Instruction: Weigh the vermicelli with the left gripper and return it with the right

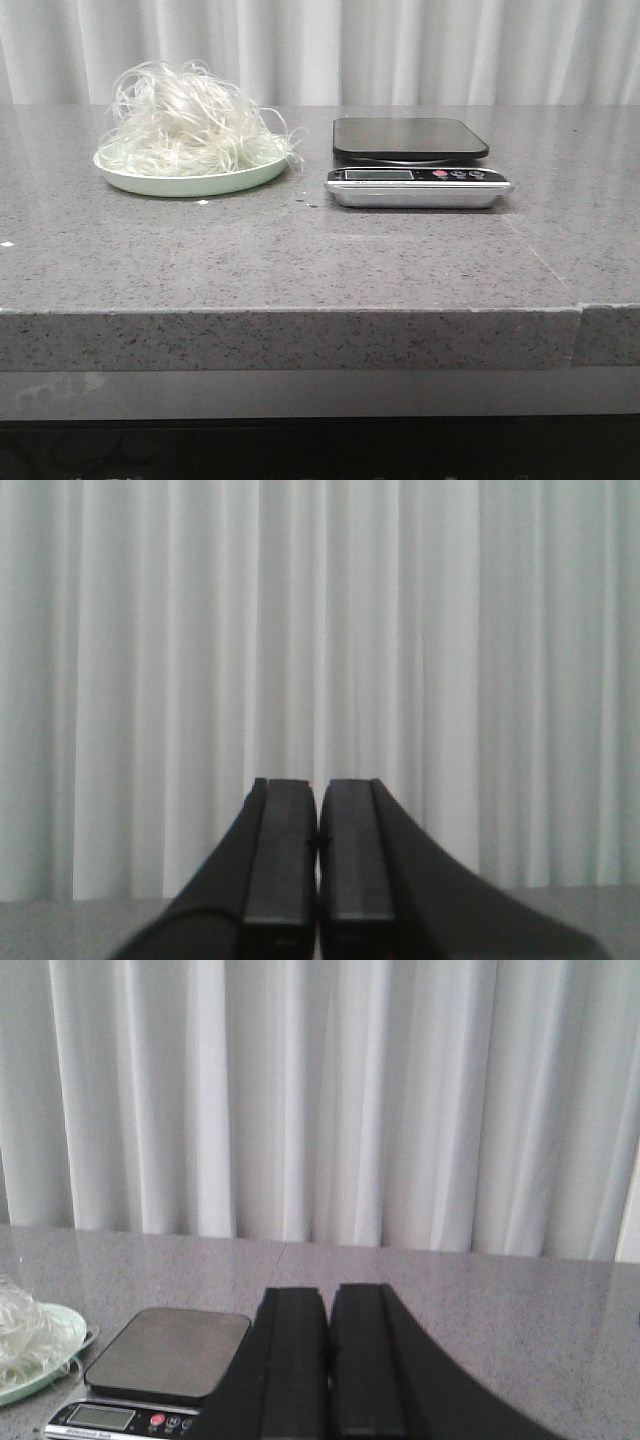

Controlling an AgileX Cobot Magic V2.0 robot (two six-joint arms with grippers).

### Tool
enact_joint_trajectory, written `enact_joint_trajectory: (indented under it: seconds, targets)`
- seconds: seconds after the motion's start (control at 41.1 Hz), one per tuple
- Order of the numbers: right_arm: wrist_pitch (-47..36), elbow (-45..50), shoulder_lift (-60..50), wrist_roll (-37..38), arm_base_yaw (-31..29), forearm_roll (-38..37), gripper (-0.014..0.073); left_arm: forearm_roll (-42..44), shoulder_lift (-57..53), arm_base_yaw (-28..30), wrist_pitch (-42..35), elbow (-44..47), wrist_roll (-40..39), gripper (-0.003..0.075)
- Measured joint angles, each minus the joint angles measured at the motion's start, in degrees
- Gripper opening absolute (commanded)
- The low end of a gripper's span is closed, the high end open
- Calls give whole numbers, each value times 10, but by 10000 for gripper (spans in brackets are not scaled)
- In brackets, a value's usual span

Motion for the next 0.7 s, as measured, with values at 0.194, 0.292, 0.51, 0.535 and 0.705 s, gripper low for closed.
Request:
enact_joint_trajectory:
  seconds: [0.194, 0.292, 0.51, 0.535, 0.705]
  targets:
    - [69, -58, 100, 0, 0, 0, 145, 0, 108, 0, 78, -72, 0, 141]
    - [97, -60, 142, 0, 0, 0, 145, 0, 150, 0, 97, -75, 0, 141]
    - [135, -60, 217, 0, 0, 0, 145, 0, 212, 0, 120, -42, 0, 141]
    - [136, -60, 222, 0, 0, 0, 145, 0, 217, 0, 123, -39, 0, 141]
    - [136, -60, 261, 0, 0, 0, 145, 0, 246, 0, 126, 0, 0, 141]
